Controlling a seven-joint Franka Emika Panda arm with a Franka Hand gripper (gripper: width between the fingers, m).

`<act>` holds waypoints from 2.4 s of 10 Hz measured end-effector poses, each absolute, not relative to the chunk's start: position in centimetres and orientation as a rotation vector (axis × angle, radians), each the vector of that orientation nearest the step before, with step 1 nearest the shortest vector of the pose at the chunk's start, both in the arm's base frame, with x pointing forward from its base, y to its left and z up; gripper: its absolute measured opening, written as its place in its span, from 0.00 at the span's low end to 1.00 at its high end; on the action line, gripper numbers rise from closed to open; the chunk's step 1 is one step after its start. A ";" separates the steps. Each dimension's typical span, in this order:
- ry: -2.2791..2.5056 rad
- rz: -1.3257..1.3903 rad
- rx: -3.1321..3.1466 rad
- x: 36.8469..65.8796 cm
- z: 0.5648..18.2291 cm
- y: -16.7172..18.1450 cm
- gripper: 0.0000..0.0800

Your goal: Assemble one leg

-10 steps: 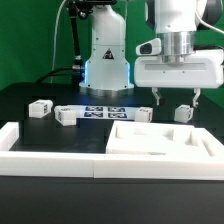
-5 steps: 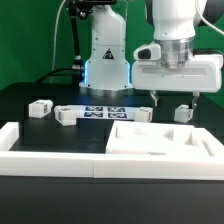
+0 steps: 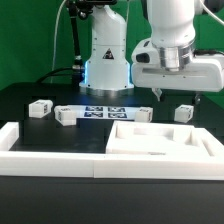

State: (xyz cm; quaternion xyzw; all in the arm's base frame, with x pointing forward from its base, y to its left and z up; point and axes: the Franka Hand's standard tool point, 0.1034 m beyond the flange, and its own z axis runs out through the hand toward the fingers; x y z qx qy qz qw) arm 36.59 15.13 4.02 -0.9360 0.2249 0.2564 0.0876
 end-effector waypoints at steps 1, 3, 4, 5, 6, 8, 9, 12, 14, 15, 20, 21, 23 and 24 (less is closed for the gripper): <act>0.652 0.840 -2.764 36.2 3.9 15.5 0.81; 0.623 1.011 -2.689 35.6 3.2 15.6 0.81; 0.625 1.060 -2.667 35.2 2.4 15.5 0.81; 0.627 1.089 -2.660 34.7 1.9 15.6 0.81; 0.616 1.082 -2.669 34.6 1.7 16.0 0.81; 0.615 1.081 -2.679 33.8 1.0 16.0 0.81; 0.614 1.090 -2.678 33.5 0.7 16.0 0.81; 0.618 1.093 -2.676 33.5 0.6 15.9 0.67; 0.618 1.093 -2.676 33.5 0.6 15.9 0.49; 0.618 1.093 -2.676 33.5 0.6 15.9 0.36; 0.598 1.101 -2.678 33.5 0.8 15.6 0.36; 0.535 1.124 -2.690 34.0 1.8 14.5 0.36; 0.522 1.117 -2.689 35.7 4.8 14.0 0.36; 0.524 1.092 -2.692 36.5 5.7 13.7 0.36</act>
Offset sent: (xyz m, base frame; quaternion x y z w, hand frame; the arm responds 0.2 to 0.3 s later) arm -0.0148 0.0067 -0.0173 0.0014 -0.1240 -0.0178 0.9921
